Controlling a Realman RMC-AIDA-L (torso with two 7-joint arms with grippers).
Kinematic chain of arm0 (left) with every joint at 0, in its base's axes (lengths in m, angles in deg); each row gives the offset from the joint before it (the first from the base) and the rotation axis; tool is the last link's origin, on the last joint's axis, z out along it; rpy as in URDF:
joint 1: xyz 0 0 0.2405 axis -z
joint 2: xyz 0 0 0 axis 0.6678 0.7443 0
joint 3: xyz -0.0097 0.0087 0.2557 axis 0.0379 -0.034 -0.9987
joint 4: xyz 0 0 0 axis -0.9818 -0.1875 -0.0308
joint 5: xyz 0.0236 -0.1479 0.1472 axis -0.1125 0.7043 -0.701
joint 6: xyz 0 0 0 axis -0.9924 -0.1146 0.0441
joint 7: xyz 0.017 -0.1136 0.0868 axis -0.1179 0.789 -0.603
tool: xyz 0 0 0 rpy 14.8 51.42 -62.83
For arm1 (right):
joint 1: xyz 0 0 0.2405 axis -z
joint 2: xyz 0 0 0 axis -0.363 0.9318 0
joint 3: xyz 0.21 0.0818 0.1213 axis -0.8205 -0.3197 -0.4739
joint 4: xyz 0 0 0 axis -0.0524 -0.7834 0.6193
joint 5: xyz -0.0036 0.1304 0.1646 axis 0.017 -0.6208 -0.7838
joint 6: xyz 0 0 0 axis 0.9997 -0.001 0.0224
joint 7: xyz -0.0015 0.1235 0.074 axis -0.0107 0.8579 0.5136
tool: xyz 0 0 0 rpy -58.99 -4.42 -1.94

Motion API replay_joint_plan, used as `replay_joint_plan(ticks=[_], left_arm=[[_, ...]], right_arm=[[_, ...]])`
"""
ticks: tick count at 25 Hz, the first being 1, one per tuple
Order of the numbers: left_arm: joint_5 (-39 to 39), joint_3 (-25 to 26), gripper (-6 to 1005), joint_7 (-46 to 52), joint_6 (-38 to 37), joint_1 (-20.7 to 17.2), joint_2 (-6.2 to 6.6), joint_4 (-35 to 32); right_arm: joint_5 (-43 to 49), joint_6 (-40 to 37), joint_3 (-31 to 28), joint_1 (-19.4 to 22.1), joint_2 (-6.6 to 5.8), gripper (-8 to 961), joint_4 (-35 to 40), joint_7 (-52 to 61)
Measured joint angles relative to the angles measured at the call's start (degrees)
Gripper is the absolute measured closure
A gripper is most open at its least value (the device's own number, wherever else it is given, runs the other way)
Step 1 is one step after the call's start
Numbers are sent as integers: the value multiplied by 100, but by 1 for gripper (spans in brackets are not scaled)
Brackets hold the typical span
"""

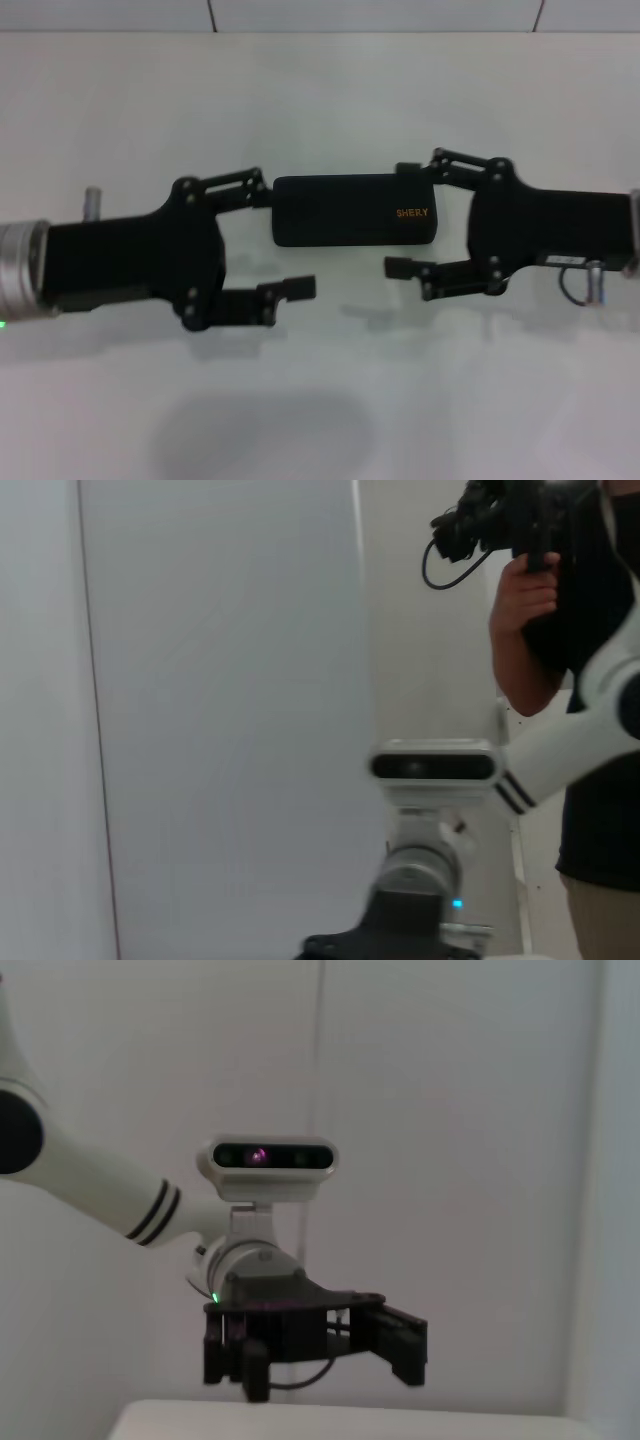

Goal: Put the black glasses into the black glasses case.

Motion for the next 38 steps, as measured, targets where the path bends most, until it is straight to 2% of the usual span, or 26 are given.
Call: replay_joint_plan(ticks=[1, 5, 9, 38], left_arm=[[-13, 2, 227, -72, -21, -80, -6, 0], [-53, 2, 227, -226, -50, -299, -61, 4], [-55, 2, 227, -272, -53, -377, -89, 16], [-30, 152, 227, -286, -82, -340, -144, 92]], right_arm=[[-12, 7, 47, -95, 7, 55, -108, -30], [-51, 4, 126, -337, 23, 61, -408, -210], [-54, -4, 131, -366, 23, 64, -424, -281], [-121, -38, 136, -288, 19, 64, -469, -503]])
